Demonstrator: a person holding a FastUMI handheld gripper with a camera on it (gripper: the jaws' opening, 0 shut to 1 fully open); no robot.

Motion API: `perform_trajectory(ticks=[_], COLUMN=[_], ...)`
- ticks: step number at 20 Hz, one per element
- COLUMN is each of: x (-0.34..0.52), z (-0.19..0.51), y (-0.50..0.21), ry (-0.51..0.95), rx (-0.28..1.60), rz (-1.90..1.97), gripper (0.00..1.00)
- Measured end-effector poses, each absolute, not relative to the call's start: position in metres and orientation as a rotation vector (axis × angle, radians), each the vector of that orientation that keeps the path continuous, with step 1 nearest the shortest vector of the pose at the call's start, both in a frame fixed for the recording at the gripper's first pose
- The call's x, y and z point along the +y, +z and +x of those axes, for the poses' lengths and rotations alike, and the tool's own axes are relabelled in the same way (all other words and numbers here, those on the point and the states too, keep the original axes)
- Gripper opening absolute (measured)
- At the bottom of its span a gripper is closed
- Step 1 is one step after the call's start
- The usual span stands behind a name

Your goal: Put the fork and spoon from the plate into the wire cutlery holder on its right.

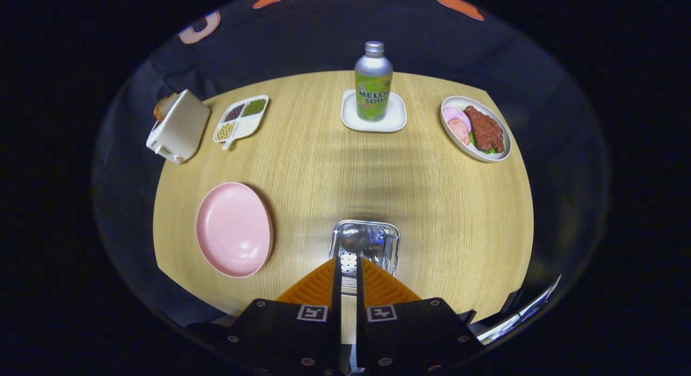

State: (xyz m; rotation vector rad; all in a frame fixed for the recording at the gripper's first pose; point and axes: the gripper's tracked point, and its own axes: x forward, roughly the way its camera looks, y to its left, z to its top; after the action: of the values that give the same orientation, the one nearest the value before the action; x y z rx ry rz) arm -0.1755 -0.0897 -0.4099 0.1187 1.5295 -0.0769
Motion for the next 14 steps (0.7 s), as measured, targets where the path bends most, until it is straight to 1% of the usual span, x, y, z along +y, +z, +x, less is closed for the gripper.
perform_trajectory(ticks=[4,9,13,14], x=[-0.098,-0.106,-0.102,-0.104], z=[-0.132,-0.083,-0.052,-0.046], y=[-0.362,-0.279,-0.219,-0.209], ry=[-0.088,-0.111,-0.119,-0.125], rx=[1.282,0.966,0.749,0.695], rz=[0.129,0.117,0.135,0.124], gripper=[0.12,0.14,0.20,0.25])
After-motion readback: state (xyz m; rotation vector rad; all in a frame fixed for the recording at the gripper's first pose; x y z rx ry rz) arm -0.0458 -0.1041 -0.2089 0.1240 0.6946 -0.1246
